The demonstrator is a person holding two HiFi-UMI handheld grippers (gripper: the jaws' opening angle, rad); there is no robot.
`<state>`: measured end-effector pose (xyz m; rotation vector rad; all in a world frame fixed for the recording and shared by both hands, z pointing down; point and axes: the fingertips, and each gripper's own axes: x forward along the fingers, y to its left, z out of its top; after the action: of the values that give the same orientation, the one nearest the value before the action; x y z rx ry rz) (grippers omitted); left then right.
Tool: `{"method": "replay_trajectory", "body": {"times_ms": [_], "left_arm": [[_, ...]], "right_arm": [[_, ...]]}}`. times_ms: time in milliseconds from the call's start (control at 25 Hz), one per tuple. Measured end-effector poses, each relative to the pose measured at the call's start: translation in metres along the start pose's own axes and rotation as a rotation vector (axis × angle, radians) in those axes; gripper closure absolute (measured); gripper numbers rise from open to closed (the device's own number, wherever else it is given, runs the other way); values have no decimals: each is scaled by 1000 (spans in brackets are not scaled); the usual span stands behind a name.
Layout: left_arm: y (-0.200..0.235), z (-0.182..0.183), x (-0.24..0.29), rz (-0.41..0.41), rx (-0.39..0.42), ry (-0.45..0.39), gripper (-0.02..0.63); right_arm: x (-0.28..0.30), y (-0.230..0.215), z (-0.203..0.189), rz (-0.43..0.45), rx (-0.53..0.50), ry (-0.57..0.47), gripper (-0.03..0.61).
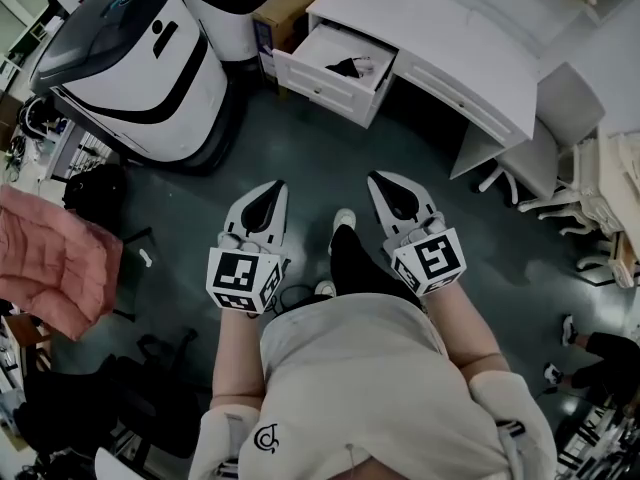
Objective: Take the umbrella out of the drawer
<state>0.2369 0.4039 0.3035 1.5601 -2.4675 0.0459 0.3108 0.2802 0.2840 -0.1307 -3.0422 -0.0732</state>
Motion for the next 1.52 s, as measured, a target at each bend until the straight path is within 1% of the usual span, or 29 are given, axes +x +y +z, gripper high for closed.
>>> {"method": "replay_trajectory", "body": {"times_ms": [200,320,480,680,800,880,1000,1160,1240,1400,1520], "left_arm": [[31,7,36,23,-17,-12,603],[49,16,71,36,-1,-4,603],[77,34,135,41,0,-4,603],[107,51,225,38,-2,13,603],[121,61,275,24,4,17,603],[127,61,304,16,9,38,603],[134,57,340,5,26,94,603],[142,53,380,-29,25,139,603],[145,49,401,-58,31,158,603],[148,42,447,-158,37,197,603],[150,36,482,-258,48,224,603]], "right_arm": [[46,-29,-4,12,13,-3,574],[80,-55,-7,39,16,-6,574],[136,-100,-1,72,-1,-20,574],[197,-171,-4,65,21,-4,573],[227,-211,-8,59,36,2,573],[243,-234,-14,51,49,8,572],[260,-265,-22,23,75,24,573],[275,-298,-31,-24,103,46,572],[282,-312,-37,-48,120,52,573],[295,-334,-45,-97,162,48,572],[307,-348,-49,-155,178,49,574]]}}
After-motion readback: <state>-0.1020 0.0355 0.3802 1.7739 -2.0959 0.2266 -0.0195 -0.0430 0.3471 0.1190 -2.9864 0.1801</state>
